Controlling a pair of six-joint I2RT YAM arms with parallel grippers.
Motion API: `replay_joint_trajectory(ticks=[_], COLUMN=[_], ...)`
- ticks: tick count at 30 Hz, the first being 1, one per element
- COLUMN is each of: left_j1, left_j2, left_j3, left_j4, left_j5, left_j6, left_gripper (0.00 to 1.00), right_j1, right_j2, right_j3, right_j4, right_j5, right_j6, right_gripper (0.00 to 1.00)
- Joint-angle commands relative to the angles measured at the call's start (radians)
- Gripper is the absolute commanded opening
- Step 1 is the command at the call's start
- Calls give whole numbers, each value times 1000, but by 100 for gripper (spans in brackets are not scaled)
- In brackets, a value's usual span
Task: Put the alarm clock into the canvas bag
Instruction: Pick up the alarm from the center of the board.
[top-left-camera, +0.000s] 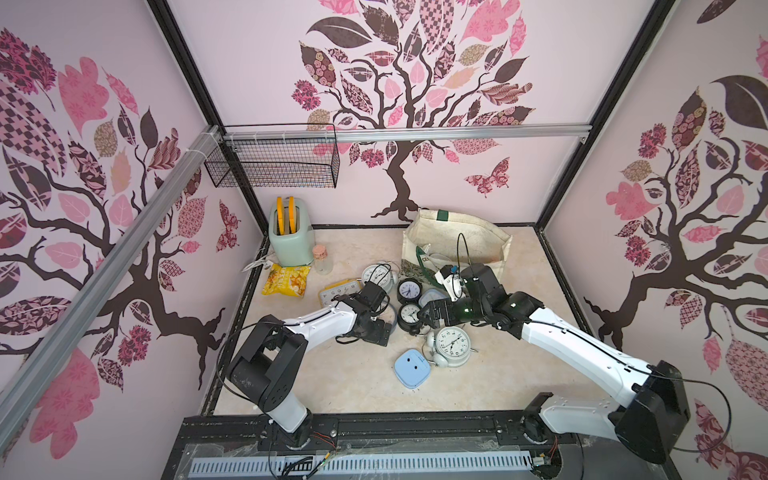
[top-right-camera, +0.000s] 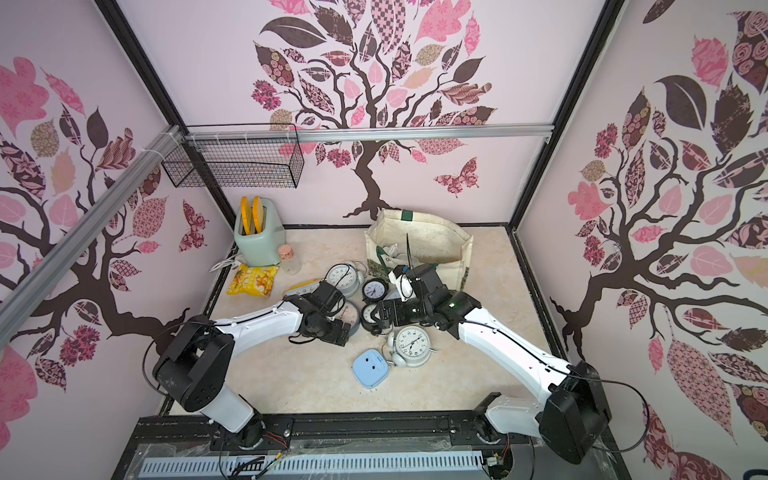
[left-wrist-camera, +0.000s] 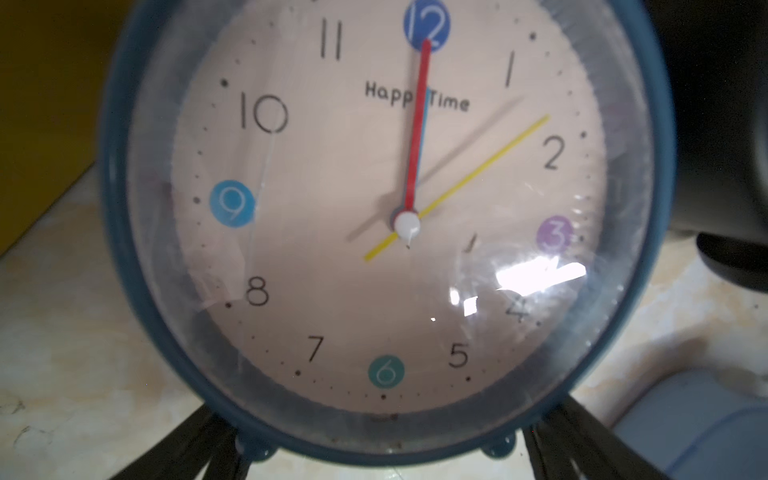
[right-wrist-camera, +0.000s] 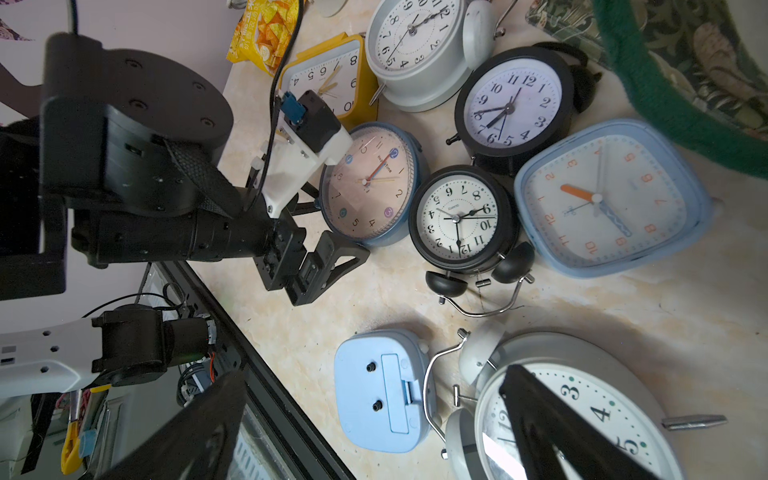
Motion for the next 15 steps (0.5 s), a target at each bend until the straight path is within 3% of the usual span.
replay_joint_trajectory(ticks=[1, 9, 15], left_j1=[-1, -7, -38], left_j2=[27, 16, -88], left_j3=[34, 21, -6], left_j4=[54, 53, 38], left_j5=[-29, -48, -95], left_j6=[-36, -78, -122], left_gripper=[94, 86, 82], right_j1=[-3, -2, -3], right_j2=[9, 17, 26], right_j3=[-13, -13, -1], right_j4=[3, 8, 14], right_j5=[-16, -6, 18], right_j6=[-12, -12, -1], right_gripper=[100, 100, 100])
